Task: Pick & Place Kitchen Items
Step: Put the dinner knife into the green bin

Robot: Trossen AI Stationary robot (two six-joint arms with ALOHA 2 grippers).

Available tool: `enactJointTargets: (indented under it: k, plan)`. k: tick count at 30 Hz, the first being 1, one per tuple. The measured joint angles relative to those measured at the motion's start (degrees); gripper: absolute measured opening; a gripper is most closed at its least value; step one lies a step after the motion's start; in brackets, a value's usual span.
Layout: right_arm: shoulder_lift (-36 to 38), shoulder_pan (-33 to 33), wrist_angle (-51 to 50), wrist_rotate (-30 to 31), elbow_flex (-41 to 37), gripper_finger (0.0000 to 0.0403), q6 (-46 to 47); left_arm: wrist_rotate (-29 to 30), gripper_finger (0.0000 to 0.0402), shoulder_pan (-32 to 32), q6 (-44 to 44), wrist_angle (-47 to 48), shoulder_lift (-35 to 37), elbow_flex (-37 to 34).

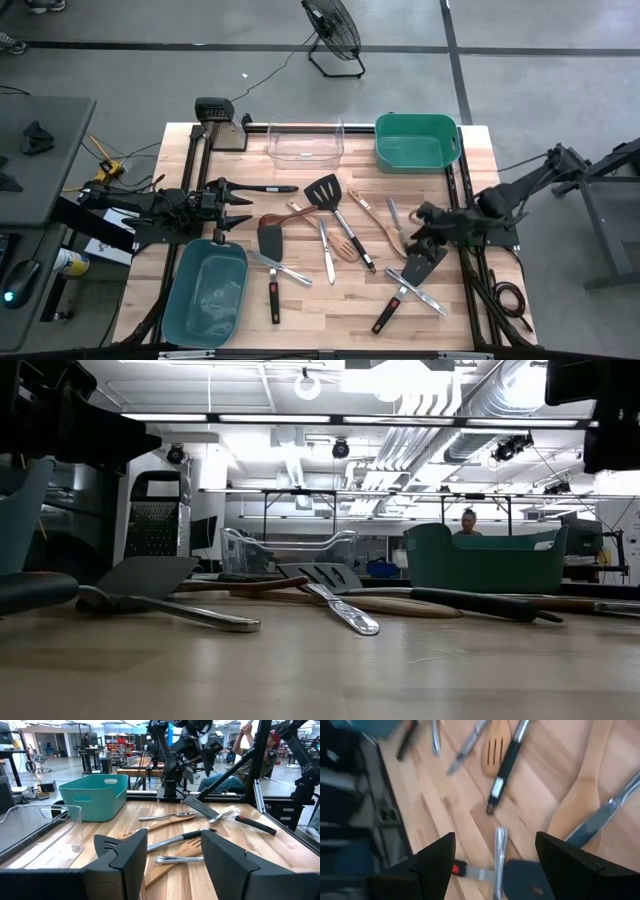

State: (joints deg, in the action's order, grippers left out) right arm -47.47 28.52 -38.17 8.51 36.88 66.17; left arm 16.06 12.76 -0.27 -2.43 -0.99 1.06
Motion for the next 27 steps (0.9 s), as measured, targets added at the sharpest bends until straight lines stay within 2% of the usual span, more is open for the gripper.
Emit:
enactJointTargets:
  k: [6,15,27]
  plan:
    - [-10.43,1.13,-2.53,-1.82,6.79,0.0267,-2.26,-0.01,0.0184,0.00,0.00,0.01,-0.01,0.00]
    - [-25.06,2.27,-17.92,-1.32,19.42,0.0267,-7.24,-0.01,0.0184,-0.01,0.02,0.01,-0.01,0.00]
    - [-39.17,4.19,-16.64,-3.42,20.43,0.0267,-1.82,0.01,0.0184,-0.01,0.00,0.01,0.01,0.00]
